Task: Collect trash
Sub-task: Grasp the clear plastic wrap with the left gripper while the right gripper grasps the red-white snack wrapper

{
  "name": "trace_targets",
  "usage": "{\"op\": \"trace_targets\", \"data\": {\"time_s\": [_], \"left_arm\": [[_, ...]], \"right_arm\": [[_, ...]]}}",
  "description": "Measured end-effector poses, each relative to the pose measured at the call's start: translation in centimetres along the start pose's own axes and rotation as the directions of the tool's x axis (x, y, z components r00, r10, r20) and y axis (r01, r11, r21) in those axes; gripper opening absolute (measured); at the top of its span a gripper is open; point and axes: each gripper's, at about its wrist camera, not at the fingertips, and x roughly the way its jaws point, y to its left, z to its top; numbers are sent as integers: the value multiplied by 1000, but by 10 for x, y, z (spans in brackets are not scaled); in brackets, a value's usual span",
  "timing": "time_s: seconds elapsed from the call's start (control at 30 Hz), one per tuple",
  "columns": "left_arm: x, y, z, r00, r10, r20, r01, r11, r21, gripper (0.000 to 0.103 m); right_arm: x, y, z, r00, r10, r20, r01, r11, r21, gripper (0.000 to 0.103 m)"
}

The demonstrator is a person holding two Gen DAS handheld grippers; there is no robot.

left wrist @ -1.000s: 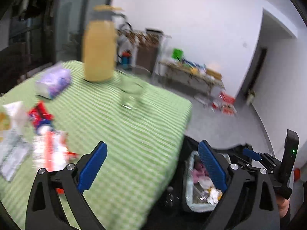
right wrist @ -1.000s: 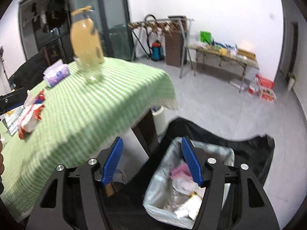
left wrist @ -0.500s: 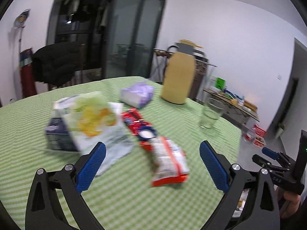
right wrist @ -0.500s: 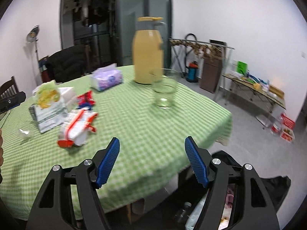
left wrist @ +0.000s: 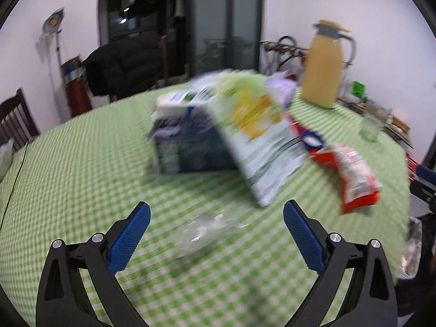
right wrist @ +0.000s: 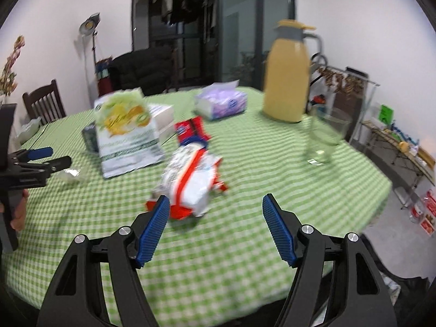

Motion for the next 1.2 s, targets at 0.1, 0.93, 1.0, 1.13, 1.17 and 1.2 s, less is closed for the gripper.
{"op": "trace_targets", "data": {"time_s": [0.1,0.93,1.0,1.13,1.17,1.2], "left_arm": [[19,24,-7,996,65,-67,-71,994,-87,94],[17,50,-10,998,21,-62,-32,983,-182,35],[14,52,-10,998,22,-56,-33,982,-188,35],[5,52,-7,1000,3,-27,-9,980,-197,35],[3,52,-6,1000,-12,-20,8,979,-202,35],[1,53,-6,1000,-21,-21,16,977,-211,35]], "right_arm": [[22,23,0,999,25,-39,-26,999,-29,68],[59,33,20,996,18,-85,-21,999,-38,13],[44,29,25,998,23,-54,-25,999,-39,13],[18,17,34,1000,28,-2,-28,999,-29,13],[14,15,34,1000,25,6,-25,999,-29,13],[11,13,35,1000,22,9,-22,999,-32,13]]}}
